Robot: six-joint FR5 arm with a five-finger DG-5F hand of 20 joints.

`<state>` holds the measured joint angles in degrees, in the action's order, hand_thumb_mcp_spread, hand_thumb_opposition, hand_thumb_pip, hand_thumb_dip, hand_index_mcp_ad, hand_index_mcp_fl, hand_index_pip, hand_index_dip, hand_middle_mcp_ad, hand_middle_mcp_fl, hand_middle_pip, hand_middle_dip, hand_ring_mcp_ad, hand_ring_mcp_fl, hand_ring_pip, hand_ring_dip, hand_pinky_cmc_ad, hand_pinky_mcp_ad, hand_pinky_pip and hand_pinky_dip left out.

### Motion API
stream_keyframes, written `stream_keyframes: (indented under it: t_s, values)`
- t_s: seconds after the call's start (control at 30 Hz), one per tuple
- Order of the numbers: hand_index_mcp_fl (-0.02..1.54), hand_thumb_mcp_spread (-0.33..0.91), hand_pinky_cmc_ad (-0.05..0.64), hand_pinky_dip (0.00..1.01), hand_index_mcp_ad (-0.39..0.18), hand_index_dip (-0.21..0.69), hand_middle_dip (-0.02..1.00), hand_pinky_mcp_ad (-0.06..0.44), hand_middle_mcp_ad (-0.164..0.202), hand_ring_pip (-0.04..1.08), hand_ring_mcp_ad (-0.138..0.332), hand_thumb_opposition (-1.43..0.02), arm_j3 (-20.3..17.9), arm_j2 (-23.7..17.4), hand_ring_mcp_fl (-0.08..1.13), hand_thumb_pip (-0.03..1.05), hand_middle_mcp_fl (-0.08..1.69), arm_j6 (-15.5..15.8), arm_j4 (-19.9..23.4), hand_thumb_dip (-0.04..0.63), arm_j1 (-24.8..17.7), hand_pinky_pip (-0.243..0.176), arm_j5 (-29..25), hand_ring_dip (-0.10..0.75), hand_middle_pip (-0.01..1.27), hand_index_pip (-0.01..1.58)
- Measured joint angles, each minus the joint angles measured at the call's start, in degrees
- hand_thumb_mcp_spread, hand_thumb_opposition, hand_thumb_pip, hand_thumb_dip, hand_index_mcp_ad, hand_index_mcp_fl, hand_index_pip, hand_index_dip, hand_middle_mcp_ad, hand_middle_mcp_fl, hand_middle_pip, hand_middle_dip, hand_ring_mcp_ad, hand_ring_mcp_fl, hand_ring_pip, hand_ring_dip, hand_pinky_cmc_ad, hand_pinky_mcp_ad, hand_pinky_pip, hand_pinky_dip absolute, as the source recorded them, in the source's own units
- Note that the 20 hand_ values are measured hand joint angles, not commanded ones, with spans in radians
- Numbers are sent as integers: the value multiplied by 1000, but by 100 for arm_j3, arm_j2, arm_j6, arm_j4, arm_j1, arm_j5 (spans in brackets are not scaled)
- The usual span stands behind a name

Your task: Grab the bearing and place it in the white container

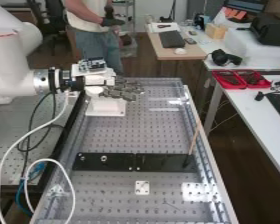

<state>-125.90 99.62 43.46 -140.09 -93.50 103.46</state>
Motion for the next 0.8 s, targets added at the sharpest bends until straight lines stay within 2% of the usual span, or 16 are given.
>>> stream_keyframes:
  t_s: [0.43, 0.8]
  values:
    - [227, 382, 340, 379, -16, 40, 188, 178, 44, 87, 176, -829, -91, 80, -2, 660, 66, 116, 104, 281, -54, -61, 797, 93, 126, 1545]
    - [229, 382, 340, 379, -16, 40, 188, 178, 44, 87, 176, -829, 61, 411, -2, 660, 66, 267, 62, 281, -124, -61, 1196, 93, 126, 1545]
